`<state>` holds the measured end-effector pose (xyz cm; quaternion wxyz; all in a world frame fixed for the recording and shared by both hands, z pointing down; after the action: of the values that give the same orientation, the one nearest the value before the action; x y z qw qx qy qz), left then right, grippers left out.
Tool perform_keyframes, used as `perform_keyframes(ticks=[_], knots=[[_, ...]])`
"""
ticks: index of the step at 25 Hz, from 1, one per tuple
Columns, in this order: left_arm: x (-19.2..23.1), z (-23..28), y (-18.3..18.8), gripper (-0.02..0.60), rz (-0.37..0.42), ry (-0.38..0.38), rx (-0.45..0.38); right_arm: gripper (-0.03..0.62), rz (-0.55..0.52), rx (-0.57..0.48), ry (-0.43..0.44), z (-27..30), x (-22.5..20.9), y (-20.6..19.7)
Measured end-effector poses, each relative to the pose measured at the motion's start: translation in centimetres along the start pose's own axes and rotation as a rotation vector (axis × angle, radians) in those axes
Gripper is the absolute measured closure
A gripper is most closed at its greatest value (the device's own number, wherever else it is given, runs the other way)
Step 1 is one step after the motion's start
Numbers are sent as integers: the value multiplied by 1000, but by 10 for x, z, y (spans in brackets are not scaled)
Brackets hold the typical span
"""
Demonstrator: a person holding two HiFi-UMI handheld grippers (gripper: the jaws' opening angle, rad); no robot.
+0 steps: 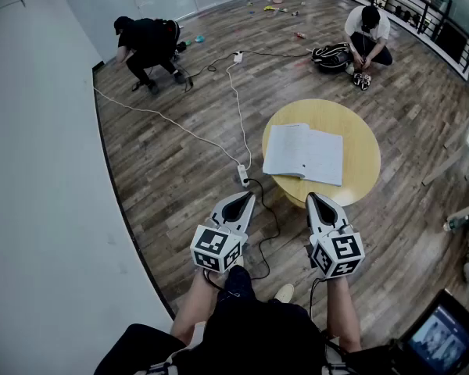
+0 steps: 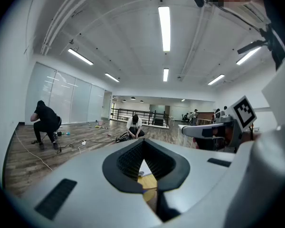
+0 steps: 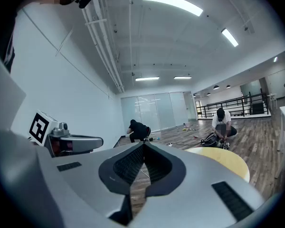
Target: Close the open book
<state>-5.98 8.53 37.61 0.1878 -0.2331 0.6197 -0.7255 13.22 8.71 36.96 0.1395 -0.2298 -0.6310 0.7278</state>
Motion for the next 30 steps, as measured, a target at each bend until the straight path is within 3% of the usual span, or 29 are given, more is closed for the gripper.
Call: perform_keyframes(ticks=[6,11,14,19,24,25,27,30], knots=[[72,42,-2,578,-29,-43,3,591,3,28,-33,80,2,-7],[173,102,-25,578,-79,-164,100,591,23,125,-160,189,-3,-31],[208,130,-54,578,-120,-202,167,591,13,211,-204,238,-18,-55],[215,164,-122,578,-187,-198,243,591,67,387,-211,266,-47,-142],[219,161,-181,578,-261,-180,329,589,42,578,-276,295,-59,-216],[219,159,-183,578,-268,-182,334,498,50,619,-277,301,-57,-223],[223,155,-185,578,-278,-180,338,456,37,691,-276,307,-51,-236],[233,148,-190,578,-301,-158,341,441,-82,775,-297,316,-42,-252]])
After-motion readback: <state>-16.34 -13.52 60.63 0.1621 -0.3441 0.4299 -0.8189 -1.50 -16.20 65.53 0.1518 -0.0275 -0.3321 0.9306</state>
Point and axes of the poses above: the fingertips, and each gripper's own axes: z forward along the fingers, x to its left, y out of its top, the point moved 5 cm from there along -z, backward along the fingers, and after that the axes turned 3 degrees about -x, right-handed, at the moved point
